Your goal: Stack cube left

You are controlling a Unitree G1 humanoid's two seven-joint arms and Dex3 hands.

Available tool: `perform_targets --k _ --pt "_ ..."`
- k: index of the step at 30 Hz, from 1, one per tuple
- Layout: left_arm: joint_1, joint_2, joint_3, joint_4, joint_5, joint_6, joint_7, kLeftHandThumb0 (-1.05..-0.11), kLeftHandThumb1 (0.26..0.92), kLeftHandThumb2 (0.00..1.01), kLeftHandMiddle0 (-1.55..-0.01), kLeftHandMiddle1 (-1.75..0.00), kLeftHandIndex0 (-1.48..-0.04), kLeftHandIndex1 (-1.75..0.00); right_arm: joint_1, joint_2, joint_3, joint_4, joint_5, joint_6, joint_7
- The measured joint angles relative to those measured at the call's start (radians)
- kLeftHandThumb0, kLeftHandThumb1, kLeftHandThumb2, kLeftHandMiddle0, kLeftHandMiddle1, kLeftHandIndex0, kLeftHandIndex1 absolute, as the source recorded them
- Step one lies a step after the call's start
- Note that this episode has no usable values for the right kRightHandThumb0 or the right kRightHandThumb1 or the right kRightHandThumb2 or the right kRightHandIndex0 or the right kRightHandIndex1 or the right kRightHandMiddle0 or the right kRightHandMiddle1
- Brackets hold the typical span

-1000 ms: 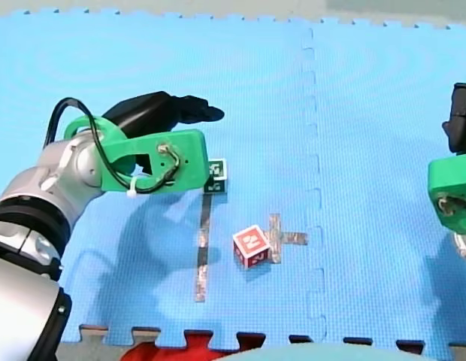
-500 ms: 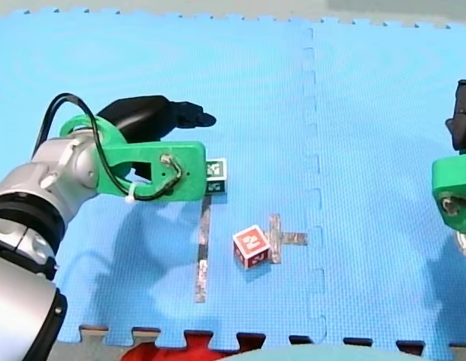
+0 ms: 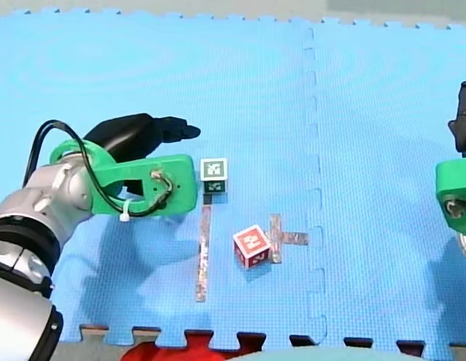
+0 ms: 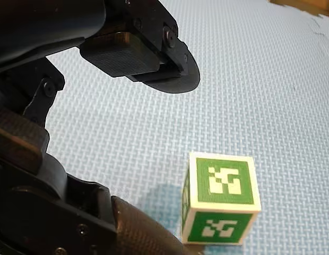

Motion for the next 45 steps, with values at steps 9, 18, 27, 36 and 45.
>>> perform_targets --k 9,18,27,36,45 --pt "0.009 -0.01 0.002 0.008 0.001 0.005 0.019 -1.048 0.818 0.01 -0.86 -1.75 -0.58 -0.03 0.013 -0.006 -0.005 -0.018 0.001 -0.006 0.011" --pt "0.036 -0.041 0.021 0.012 -0.015 0.0 0.074 -1.048 0.831 0.01 -0.84 -1.75 -0.6 -0.02 0.025 -0.01 -0.008 -0.033 0.0 -0.006 0.014" --pt "0.048 -0.067 0.043 0.013 -0.037 0.006 0.061 -1.048 0.839 0.01 -0.84 -1.75 -0.66 -0.04 0.037 -0.011 -0.007 -0.049 -0.009 -0.006 0.01" --pt "0.046 -0.087 0.05 0.013 -0.048 0.038 0.039 -1.048 0.824 0.0 -0.85 -1.75 -0.74 -0.05 0.051 -0.011 -0.008 -0.068 -0.021 -0.006 -0.001" --pt "0.041 -0.1 0.073 0.01 -0.077 0.059 -0.007 -1.048 0.813 0.0 -0.85 -1.75 -0.72 -0.02 0.059 -0.012 -0.007 -0.073 -0.031 -0.007 -0.018"
